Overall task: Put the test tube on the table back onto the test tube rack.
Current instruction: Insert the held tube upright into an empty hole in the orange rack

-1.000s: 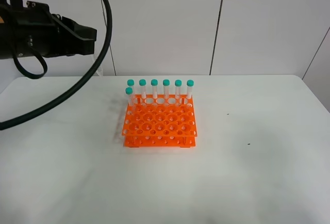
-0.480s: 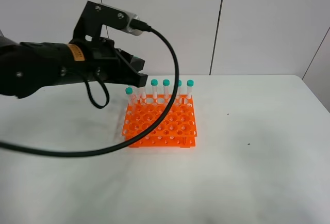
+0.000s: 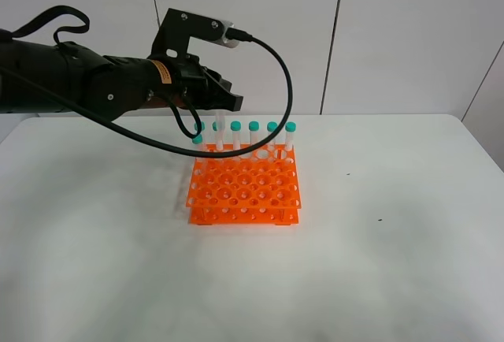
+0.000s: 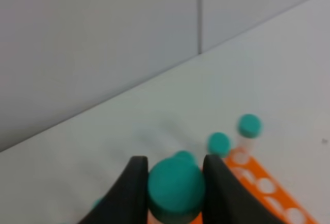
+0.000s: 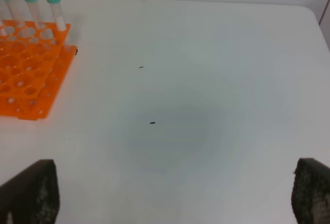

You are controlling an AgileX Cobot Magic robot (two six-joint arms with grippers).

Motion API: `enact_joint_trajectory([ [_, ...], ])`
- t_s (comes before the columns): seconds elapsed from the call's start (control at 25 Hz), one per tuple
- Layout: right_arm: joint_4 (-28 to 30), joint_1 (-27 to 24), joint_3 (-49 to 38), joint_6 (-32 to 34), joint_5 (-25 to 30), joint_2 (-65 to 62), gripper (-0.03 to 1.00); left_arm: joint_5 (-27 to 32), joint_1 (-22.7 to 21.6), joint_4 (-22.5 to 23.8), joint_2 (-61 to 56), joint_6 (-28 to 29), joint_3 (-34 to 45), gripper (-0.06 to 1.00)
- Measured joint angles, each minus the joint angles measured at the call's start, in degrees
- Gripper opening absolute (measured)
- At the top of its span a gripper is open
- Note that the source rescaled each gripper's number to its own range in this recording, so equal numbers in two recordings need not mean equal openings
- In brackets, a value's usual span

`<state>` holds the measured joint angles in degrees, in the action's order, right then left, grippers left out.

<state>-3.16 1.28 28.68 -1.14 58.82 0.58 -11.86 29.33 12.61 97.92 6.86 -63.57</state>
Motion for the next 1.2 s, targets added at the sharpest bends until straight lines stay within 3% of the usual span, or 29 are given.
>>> enact_joint_trajectory([
  [0.48, -0.8, 0.0, 0.0, 0.0, 0.0, 0.0, 1.0, -7.5, -1.4, 0.2, 4.7, 0.1, 2.8, 0.0],
  [0.92, -0.8, 0.0, 0.0, 0.0, 0.0, 0.0, 1.0, -8.7, -3.5, 0.2, 7.6, 0.5, 2.8, 0.0],
  [1.2, -0.9, 0.0, 0.0, 0.0, 0.0, 0.0, 1.0, -9.4, -3.5, 0.2, 9.1, 4.2, 2.8, 0.0],
])
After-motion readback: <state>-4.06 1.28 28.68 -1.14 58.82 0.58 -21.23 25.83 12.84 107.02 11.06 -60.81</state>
